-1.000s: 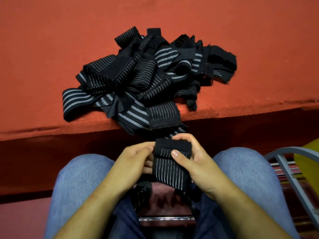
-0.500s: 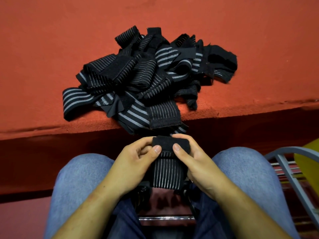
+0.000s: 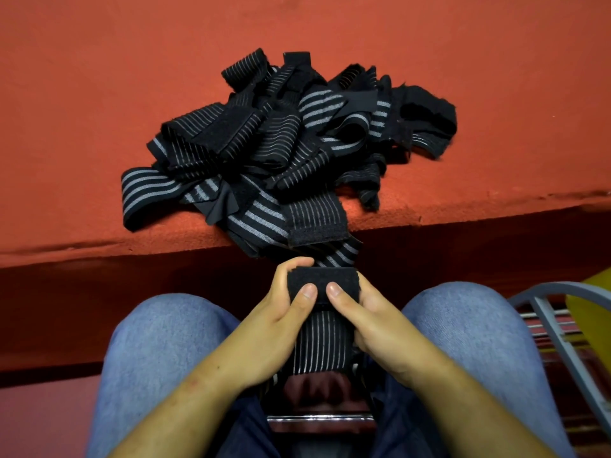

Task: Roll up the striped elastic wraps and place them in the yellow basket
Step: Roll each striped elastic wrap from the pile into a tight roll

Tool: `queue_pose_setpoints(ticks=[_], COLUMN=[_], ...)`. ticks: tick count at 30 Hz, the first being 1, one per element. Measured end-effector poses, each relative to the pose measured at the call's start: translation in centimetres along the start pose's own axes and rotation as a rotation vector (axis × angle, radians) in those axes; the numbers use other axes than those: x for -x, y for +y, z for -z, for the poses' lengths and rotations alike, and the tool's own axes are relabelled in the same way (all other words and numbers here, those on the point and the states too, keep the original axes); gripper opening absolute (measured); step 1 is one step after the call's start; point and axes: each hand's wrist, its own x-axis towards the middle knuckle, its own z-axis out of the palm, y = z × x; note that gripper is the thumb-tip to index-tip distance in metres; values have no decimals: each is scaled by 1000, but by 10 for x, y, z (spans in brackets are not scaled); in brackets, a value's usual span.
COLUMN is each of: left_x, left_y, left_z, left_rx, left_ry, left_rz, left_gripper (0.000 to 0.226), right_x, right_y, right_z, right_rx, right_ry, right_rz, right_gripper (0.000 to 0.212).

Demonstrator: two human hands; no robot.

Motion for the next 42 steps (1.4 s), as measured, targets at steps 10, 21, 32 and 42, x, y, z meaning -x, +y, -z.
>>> queue_pose_setpoints(ticks=[10,21,32,42], left_x=[-3,-7,-5,-7], left_y=[0,2,10,2], left_z=[2,7,7,4], left_rx=[-17,91,65,182], left_ry=[-24,71,125,69], left_rz=[15,-53,-127,26], left_gripper=[46,32,40,61], right_x=[3,1,1,-1], right_y=[-10,-8,-13,-10], right_z=[0,3,1,5], right_rx=[110,7,-178,-132], right_ry=[81,82,46,171], right_rz=[61,14,-54,60], right_gripper=[36,37,52,39])
